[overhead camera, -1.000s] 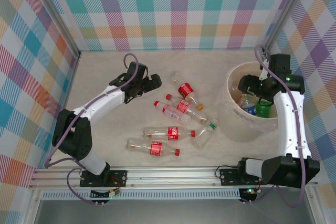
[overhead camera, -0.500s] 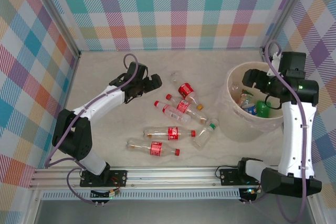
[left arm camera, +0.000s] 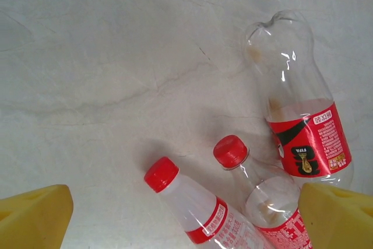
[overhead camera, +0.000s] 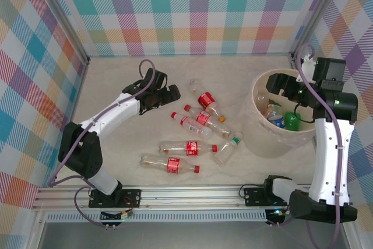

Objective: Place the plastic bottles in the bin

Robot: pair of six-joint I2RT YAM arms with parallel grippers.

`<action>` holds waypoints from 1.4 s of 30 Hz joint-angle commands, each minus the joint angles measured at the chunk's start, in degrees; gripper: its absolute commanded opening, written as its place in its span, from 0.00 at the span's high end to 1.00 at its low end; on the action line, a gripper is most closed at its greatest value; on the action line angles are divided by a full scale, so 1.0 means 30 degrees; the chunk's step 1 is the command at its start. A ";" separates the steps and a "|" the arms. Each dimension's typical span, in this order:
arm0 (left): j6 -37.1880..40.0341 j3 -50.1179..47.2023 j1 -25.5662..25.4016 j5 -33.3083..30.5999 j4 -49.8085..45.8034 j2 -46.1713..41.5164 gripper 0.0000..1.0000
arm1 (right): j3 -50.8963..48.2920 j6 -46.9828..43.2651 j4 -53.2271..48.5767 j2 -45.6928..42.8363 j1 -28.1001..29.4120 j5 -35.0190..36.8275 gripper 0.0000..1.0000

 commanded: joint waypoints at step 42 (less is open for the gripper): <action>-2.3638 -1.0386 -0.6060 0.1580 -0.5796 -0.5723 0.15 | -0.3047 -0.0906 0.4110 0.0170 -0.0119 -0.3456 0.12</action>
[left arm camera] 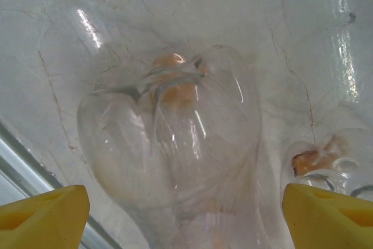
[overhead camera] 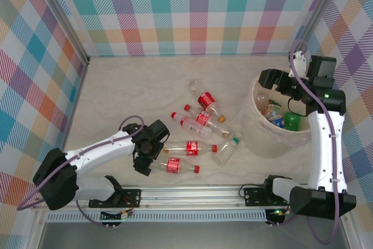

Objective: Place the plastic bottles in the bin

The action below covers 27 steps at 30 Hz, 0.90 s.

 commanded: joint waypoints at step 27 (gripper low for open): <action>-0.1385 -0.0300 -0.0170 -0.0751 0.0923 0.1498 0.40 | 0.0148 -0.0362 -0.0467 -0.0480 -0.0131 -0.0064 0.12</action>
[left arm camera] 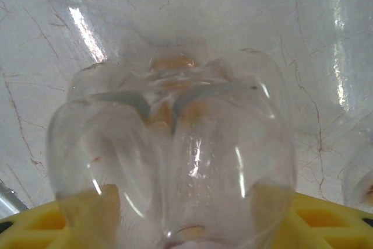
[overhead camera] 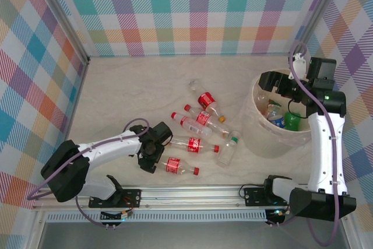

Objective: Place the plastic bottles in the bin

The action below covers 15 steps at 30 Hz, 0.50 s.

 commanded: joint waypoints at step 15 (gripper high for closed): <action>0.1748 0.3534 0.0651 -0.3737 -0.4637 -0.0438 0.43 | 0.0738 -0.0099 -0.0263 -0.0070 -0.0129 -0.0433 0.12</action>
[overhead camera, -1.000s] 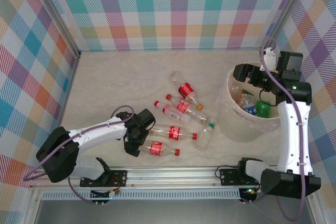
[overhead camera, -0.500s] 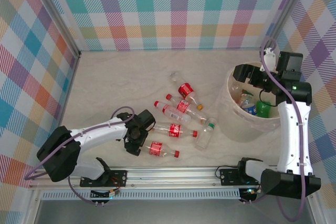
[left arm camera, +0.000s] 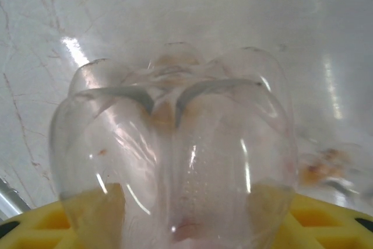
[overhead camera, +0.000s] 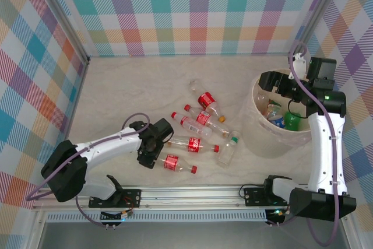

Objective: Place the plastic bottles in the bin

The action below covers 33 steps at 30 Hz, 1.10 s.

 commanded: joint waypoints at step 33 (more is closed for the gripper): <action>1.5591 1.3665 0.5273 0.8037 1.0440 0.5779 0.50 | 0.3893 0.0833 -0.0734 0.1238 0.2552 -0.3446 0.15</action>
